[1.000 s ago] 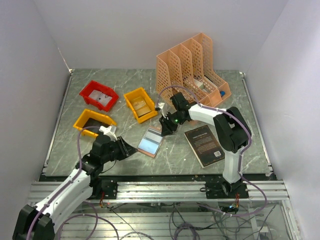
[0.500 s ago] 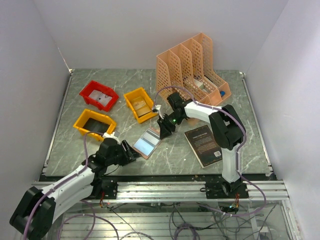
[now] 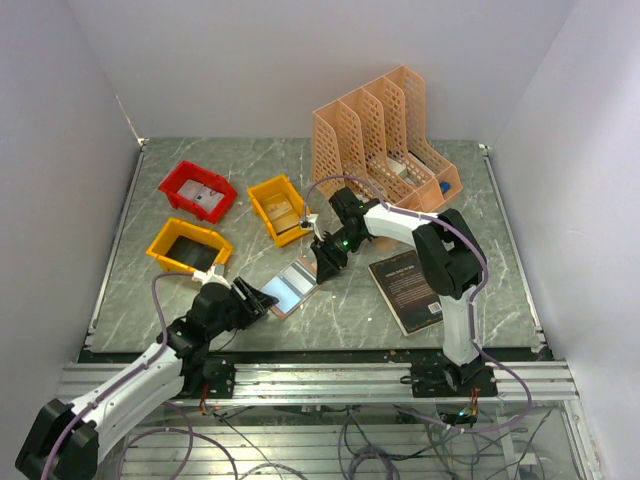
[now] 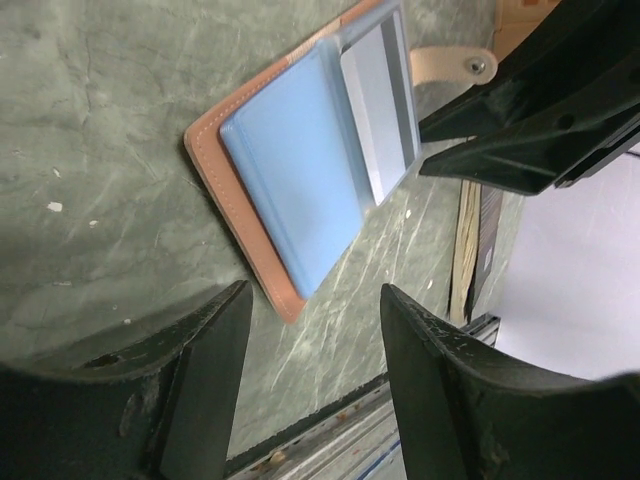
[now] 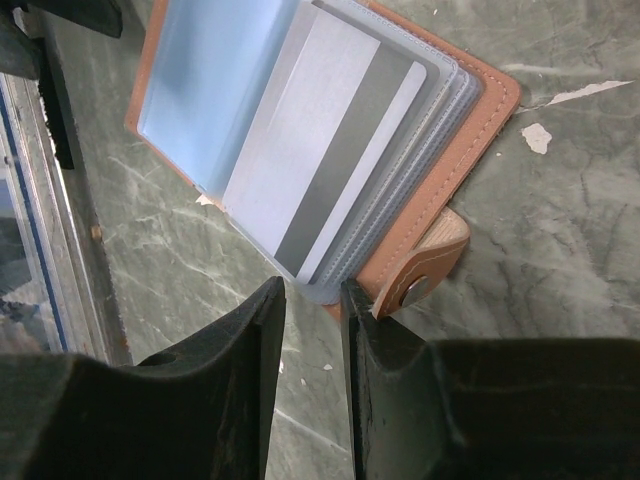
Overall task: Put the credit cards into the card holder
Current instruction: Close the card holder at the center of the board.
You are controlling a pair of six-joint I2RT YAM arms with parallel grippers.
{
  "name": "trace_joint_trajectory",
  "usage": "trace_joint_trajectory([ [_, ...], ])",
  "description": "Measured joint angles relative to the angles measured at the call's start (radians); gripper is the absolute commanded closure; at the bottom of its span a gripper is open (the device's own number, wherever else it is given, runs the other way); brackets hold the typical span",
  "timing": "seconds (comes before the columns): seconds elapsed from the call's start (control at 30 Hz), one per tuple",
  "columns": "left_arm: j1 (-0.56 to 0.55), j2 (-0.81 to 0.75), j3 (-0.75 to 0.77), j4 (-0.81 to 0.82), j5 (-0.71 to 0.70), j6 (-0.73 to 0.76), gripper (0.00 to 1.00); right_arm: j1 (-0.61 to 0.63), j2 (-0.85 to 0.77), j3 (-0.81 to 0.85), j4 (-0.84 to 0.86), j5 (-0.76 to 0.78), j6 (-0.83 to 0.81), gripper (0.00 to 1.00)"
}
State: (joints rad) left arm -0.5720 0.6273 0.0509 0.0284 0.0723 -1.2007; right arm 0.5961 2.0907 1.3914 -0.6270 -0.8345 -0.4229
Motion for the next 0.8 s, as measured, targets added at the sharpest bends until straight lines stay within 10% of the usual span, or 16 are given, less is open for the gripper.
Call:
trace_joint_trajectory([
  [0.8,-0.001,0.175,-0.035,0.235,-0.082,-0.061,0.30,0.000,0.004,0.003,0.000,-0.001,0.008,0.70],
])
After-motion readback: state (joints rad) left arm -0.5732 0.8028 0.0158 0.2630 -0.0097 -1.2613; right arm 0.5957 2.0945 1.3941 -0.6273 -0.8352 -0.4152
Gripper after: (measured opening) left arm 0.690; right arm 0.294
